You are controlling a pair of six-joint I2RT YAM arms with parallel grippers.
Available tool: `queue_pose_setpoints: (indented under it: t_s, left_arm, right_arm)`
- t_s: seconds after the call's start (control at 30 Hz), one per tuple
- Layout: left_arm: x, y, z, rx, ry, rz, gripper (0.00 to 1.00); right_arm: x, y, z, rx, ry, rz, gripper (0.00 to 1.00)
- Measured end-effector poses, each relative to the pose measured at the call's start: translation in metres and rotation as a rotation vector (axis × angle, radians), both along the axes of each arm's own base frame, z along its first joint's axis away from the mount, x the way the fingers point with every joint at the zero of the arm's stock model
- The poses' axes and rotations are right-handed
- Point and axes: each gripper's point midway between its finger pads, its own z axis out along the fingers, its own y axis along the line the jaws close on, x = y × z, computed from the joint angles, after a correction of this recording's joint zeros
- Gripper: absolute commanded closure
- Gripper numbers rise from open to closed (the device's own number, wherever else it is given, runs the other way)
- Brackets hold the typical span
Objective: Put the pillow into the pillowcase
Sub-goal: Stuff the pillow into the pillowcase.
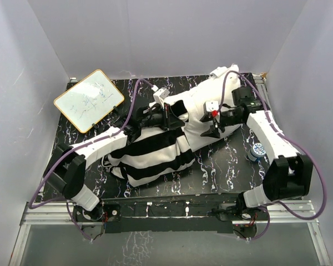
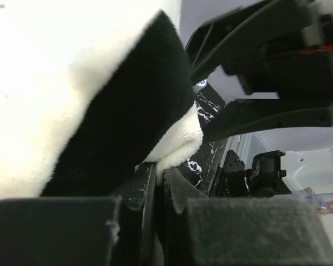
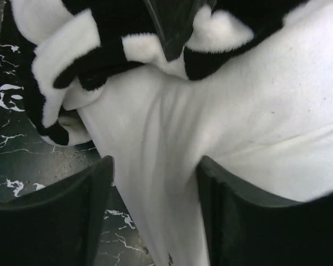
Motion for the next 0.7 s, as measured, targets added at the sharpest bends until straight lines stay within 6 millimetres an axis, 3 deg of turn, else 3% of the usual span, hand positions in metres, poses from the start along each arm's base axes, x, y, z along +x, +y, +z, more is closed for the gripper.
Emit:
queue_pose_setpoints:
  t_s: [0.07,0.13,0.27,0.33,0.43,0.57,0.6,0.63,0.67,0.7]
  left_arm:
    - [-0.005,0.0,0.01,-0.02,-0.025,-0.008,1.0]
    - [-0.008,-0.001,0.012,-0.03,-0.037,-0.012,1.0]
    - [-0.01,0.0,0.005,-0.033,-0.03,-0.011,1.0]
    - [-0.012,-0.001,0.004,-0.034,-0.03,-0.012,1.0]
    - [-0.016,-0.005,0.005,-0.037,-0.036,-0.026,1.0]
    - [-0.027,-0.013,0.005,-0.032,-0.044,-0.056,1.0]
    - [-0.028,-0.014,0.005,-0.03,-0.046,-0.063,1.0]
    - [-0.03,-0.015,0.004,-0.026,-0.046,-0.068,1.0]
    - [-0.032,-0.016,0.003,-0.02,-0.048,-0.073,1.0]
    - [-0.032,-0.015,0.001,-0.014,-0.049,-0.075,1.0]
  right_arm:
    - [-0.007,-0.001,0.025,-0.002,-0.046,0.015,0.12]
    - [-0.01,-0.001,0.059,0.01,-0.113,0.004,0.02]
    - [0.005,0.0,0.117,0.029,-0.252,-0.03,0.01]
    - [0.02,0.001,0.129,0.024,-0.306,-0.047,0.01]
    - [0.045,0.004,0.112,-0.022,-0.32,-0.051,0.01]
    - [0.074,0.017,0.058,-0.132,-0.304,-0.017,0.0]
    - [0.078,0.02,0.047,-0.152,-0.299,-0.009,0.04]
    - [0.084,0.025,0.035,-0.18,-0.303,0.004,0.12]
    - [0.089,0.029,0.028,-0.199,-0.313,0.009,0.26]
    - [0.092,0.032,0.025,-0.212,-0.324,0.011,0.58]
